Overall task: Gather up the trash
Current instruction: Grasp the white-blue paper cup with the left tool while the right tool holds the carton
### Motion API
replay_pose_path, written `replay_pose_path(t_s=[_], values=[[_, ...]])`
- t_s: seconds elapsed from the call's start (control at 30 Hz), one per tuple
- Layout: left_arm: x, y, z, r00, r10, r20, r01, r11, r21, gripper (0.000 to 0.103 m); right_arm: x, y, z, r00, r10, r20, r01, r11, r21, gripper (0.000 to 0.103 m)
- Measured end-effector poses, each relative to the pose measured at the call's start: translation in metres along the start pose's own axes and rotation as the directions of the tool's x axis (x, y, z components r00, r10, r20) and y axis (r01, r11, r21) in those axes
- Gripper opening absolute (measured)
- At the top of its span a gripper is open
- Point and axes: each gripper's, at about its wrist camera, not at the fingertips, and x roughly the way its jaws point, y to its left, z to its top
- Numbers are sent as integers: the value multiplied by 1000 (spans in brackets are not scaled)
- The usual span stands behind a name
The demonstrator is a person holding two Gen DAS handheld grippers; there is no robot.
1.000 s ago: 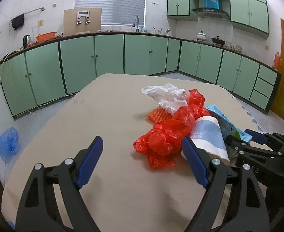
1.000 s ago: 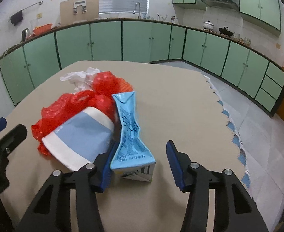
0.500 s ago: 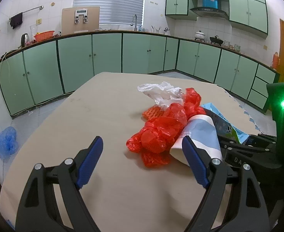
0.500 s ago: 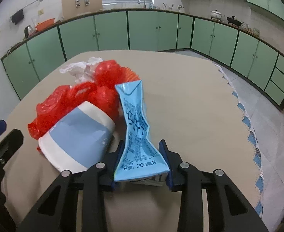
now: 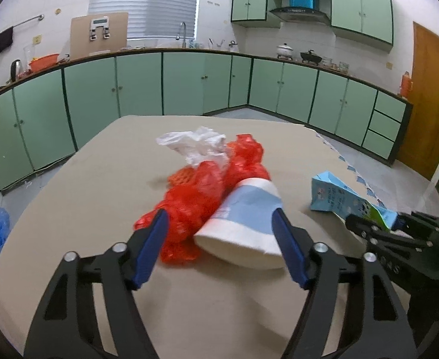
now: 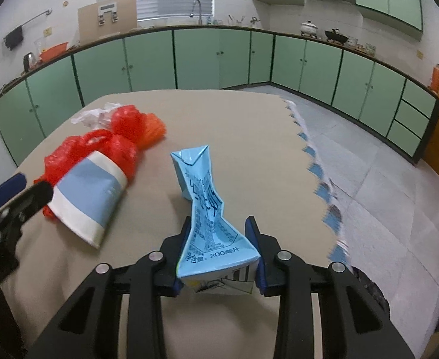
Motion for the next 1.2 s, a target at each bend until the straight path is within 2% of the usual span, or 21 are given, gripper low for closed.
replay_pose_path(t_s=[0.2, 0.4, 0.53, 0.67, 0.7, 0.73, 0.8, 0.93, 1.1, 1.2], values=[[20, -15, 9, 1000, -7, -26, 8, 1000, 25, 60, 1, -15, -4, 1000, 1, -6, 0, 1000, 23, 35], [43, -14, 8, 995, -13, -103, 15, 1000, 15, 60, 5, -15, -4, 1000, 3, -4, -3, 1000, 20, 35], [46, -13, 2, 992, -17, -123, 18, 1000, 11, 71, 7, -16, -8, 1000, 7, -6, -7, 1000, 24, 35], [46, -12, -3, 988, -34, -147, 35, 999, 1, 74, 7, -16, -9, 1000, 9, -8, -9, 1000, 25, 35], [46, -12, -5, 987, -42, -154, 42, 999, -3, 73, 7, -17, -9, 1000, 10, -8, -10, 1000, 26, 35], [44, -12, -7, 987, -47, -156, 46, 999, -7, 64, 7, -18, -9, 1000, 10, -10, -10, 1000, 27, 35], [40, -13, -9, 988, -43, -147, 43, 999, -9, 58, 7, -19, -8, 1000, 10, -12, -9, 1000, 28, 35], [27, -19, -11, 994, -24, -108, 24, 1000, 6, 39, 8, -19, -9, 1000, 8, -18, -7, 1000, 29, 35], [15, -25, -12, 995, -37, -91, 37, 999, 0, 36, 11, -20, -8, 999, 14, -31, -13, 999, 37, 35], [13, -32, -15, 995, -41, -95, 43, 999, 24, 43, 15, -21, -8, 999, 21, -49, -19, 999, 44, 35]])
